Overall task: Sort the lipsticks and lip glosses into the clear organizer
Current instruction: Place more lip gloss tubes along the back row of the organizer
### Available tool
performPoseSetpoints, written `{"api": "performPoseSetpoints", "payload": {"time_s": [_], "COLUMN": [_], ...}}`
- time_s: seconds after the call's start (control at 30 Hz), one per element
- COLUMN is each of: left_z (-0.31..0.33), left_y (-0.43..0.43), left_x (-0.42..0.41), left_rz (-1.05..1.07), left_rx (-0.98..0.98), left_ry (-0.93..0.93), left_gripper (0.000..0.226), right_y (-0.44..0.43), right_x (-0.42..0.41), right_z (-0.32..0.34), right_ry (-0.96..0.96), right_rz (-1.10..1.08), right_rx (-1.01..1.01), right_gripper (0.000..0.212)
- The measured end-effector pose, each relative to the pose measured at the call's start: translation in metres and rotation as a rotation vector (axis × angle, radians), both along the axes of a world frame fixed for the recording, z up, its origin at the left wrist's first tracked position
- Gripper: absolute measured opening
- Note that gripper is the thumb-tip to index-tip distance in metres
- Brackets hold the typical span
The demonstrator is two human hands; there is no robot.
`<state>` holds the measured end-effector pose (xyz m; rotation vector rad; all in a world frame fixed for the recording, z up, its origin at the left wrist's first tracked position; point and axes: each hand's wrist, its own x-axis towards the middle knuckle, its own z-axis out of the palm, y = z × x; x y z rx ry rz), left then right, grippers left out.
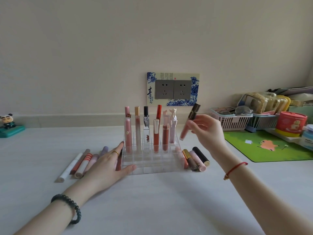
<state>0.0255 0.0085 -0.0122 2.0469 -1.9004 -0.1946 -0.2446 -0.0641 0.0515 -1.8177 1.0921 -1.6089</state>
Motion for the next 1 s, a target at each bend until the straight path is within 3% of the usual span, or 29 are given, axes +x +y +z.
{"api": "performPoseSetpoints", "payload": {"time_s": [0.27, 0.6, 1.0], "left_z": [-0.002, -0.002, -0.004], "left_y": [-0.002, -0.003, -0.005], "left_x": [0.002, 0.002, 0.004], "left_rz": [0.006, -0.015, -0.024], "left_rx": [-0.028, -0.045, -0.061], "left_ry": [-0.009, -0.007, -0.042], "left_gripper": [0.109, 0.099, 0.102], "right_y": [-0.013, -0.017, -0.016], "right_x": [0.026, 0.035, 0.036], "right_z": [-0.009, -0.027, -0.034], "right_ry": [0.084, 0.188, 0.189], "right_rz": [-0.072, -0.131, -0.166], "right_rx": [-0.009, 0.000, -0.006], "right_gripper": [0.005, 0.014, 0.013]}}
